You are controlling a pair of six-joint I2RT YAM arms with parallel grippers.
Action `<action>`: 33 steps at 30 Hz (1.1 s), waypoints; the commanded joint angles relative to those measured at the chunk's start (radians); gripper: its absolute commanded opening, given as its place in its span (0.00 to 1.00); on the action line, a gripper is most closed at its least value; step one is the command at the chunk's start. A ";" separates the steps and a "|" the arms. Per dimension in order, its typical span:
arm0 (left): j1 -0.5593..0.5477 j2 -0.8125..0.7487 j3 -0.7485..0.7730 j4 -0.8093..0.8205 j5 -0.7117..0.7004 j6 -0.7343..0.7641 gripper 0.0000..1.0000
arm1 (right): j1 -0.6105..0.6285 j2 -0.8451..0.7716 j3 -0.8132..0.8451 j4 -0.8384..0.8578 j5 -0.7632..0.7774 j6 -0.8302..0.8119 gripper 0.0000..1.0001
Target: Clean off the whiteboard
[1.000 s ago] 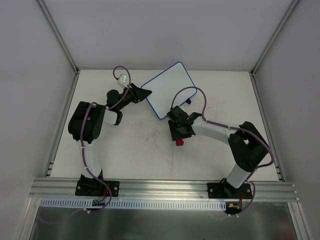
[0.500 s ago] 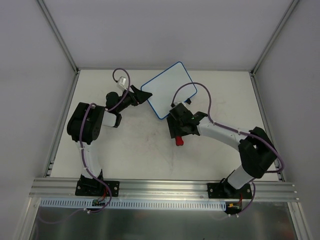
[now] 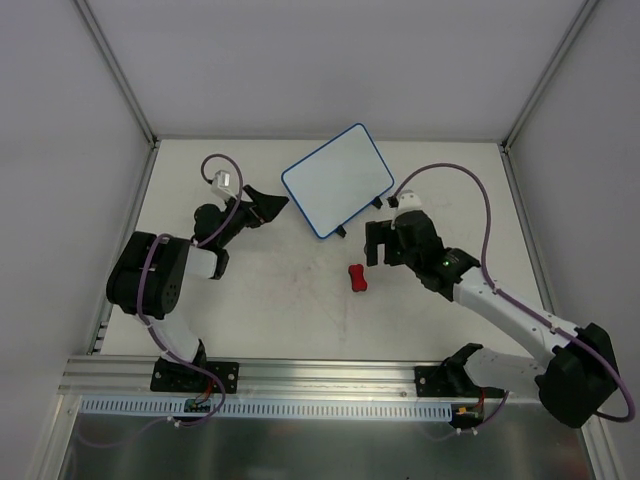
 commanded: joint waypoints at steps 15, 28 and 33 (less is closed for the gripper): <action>0.002 -0.570 -0.239 -0.454 -0.346 0.119 0.99 | -0.120 -0.223 -0.251 0.178 0.129 -0.058 0.99; -0.005 -0.848 -0.244 -0.876 -0.400 0.209 0.99 | -0.123 -0.258 -0.452 0.423 0.268 0.071 0.99; -0.008 -0.851 -0.292 -0.874 -0.371 0.269 0.99 | -0.123 -0.215 -0.414 0.425 0.304 0.073 0.99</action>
